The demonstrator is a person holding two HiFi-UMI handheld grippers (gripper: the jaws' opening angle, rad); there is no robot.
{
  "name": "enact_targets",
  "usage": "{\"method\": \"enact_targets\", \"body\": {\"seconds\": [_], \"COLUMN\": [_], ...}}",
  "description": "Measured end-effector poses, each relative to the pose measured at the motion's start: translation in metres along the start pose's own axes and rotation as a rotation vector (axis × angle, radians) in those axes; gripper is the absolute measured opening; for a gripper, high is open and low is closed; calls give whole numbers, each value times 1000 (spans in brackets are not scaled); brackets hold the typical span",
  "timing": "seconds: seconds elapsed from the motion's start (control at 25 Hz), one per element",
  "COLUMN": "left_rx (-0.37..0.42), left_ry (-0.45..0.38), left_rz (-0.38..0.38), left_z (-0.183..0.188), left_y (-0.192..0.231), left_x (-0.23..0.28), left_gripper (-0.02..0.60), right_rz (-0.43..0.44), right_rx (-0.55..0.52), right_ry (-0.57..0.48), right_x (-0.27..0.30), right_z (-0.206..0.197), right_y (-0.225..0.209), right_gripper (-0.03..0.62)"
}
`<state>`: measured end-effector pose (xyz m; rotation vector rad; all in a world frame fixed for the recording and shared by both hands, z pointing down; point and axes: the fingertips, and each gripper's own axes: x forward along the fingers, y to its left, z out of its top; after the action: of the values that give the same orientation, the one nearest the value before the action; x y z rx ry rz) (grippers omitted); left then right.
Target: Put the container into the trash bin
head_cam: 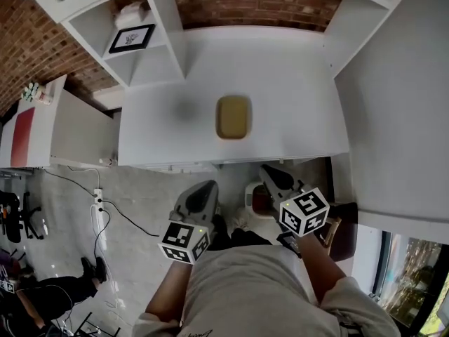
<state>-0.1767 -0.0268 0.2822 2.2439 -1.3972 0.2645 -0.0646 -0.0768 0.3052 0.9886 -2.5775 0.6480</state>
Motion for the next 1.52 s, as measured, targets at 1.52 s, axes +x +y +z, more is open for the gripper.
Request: {"method": "enact_targets", "body": {"seconds": [1.52], "left_rx": [0], "left_ry": [92], "left_rz": [-97], "left_z": [7], "left_y": [147], "left_x": [136], "left_gripper": [17], "right_rz": [-245], "right_rx": [138], "right_ry": [123], "right_x": [148], "right_z": [-26], "right_y": [-111], "right_gripper": [29]}}
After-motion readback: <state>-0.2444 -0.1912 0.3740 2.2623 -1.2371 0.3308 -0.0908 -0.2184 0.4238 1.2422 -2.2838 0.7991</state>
